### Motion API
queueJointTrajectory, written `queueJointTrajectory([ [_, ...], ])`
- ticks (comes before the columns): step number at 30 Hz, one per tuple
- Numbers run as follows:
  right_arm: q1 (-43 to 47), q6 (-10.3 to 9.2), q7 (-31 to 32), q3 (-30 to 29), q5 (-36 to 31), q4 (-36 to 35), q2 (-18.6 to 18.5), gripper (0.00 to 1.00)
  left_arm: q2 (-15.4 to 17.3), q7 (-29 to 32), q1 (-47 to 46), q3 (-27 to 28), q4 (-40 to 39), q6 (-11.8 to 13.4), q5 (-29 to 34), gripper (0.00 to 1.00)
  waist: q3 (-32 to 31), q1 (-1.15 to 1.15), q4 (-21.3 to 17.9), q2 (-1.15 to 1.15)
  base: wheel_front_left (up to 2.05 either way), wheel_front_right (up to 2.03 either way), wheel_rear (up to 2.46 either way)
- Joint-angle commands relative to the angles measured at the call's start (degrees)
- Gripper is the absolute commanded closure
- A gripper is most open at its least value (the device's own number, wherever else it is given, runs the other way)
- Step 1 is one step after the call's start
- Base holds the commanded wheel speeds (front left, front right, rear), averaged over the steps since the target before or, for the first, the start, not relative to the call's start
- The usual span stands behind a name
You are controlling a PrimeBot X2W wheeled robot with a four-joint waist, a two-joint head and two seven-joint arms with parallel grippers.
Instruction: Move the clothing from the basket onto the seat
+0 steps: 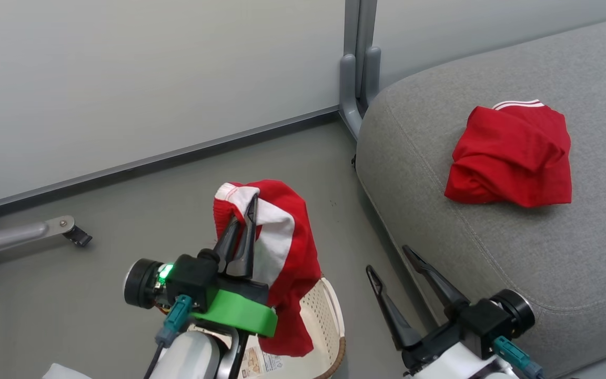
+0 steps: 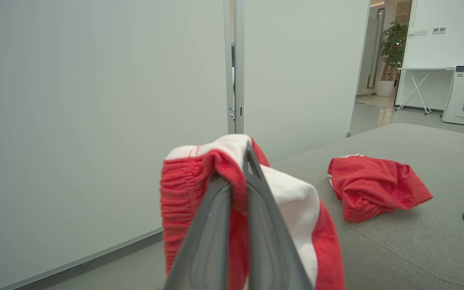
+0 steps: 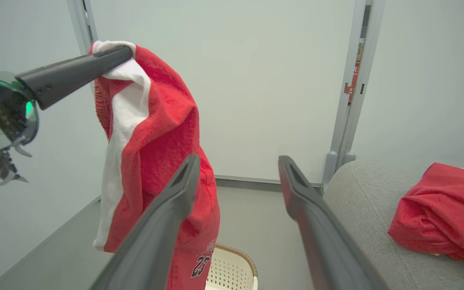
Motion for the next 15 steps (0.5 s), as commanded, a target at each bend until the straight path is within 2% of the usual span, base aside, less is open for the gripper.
queueJointTrajectory([
  [1,-1.47,-0.07,-0.01,0.89,0.81,0.02,-0.02,0.00,-0.09,-0.20,0.36,-0.39,-0.37,-0.40,0.20,1.00,0.11,0.01,0.00,0.00,0.00,0.00,0.00],
  [15,-8.52,-0.06,-0.01,7.62,10.04,5.48,0.08,0.00,-1.72,-0.20,-3.61,-9.51,-3.07,-2.69,-0.01,1.00,1.57,0.01,1.88,0.00,0.00,0.00,0.00],
])
